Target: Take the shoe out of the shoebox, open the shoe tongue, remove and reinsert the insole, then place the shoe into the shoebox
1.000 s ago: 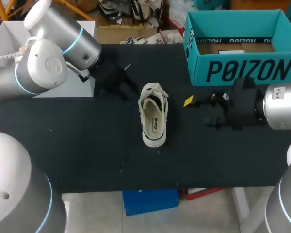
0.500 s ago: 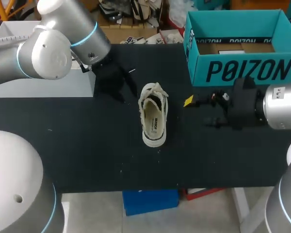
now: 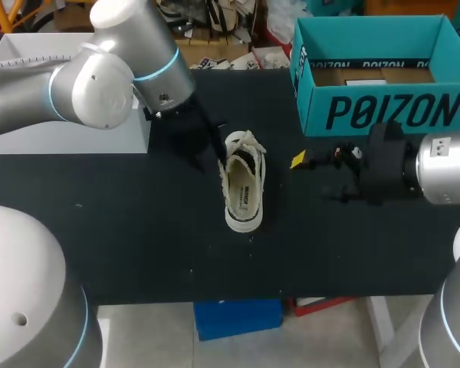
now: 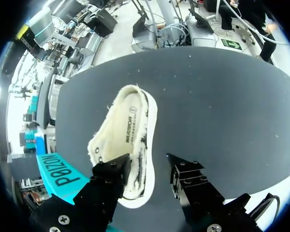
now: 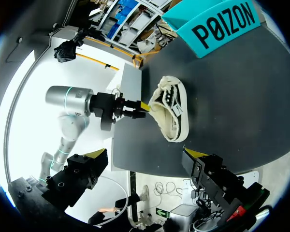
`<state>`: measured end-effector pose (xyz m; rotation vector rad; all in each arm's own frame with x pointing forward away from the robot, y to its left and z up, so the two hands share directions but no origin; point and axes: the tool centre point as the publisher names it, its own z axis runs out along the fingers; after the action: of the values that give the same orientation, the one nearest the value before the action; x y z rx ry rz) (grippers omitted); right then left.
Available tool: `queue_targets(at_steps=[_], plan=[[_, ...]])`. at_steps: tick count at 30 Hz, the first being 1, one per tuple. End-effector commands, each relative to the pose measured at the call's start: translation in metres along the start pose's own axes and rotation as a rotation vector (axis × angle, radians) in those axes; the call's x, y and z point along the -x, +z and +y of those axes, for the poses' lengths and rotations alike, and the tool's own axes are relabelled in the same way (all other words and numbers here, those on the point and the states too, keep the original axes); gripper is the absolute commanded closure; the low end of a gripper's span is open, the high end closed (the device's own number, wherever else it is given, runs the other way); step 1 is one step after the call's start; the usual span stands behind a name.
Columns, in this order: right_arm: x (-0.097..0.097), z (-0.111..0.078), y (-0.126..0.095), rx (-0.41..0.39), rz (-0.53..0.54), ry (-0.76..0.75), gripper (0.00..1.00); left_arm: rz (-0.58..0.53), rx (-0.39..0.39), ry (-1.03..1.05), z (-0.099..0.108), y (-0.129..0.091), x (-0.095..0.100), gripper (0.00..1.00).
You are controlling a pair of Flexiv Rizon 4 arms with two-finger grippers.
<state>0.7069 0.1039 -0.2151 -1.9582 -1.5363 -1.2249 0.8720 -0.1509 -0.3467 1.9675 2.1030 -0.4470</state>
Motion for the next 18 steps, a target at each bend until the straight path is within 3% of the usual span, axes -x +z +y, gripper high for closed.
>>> queue_targets(at_steps=[1,18], plan=[[0.000,0.000,0.000,-0.001,-0.001,0.000,0.00,0.017,-0.005,0.009,0.005,0.013,0.004,0.54],[0.000,0.000,0.000,-0.001,-0.001,0.000,0.00,0.103,0.043,0.102,0.009,0.054,0.003,0.55]])
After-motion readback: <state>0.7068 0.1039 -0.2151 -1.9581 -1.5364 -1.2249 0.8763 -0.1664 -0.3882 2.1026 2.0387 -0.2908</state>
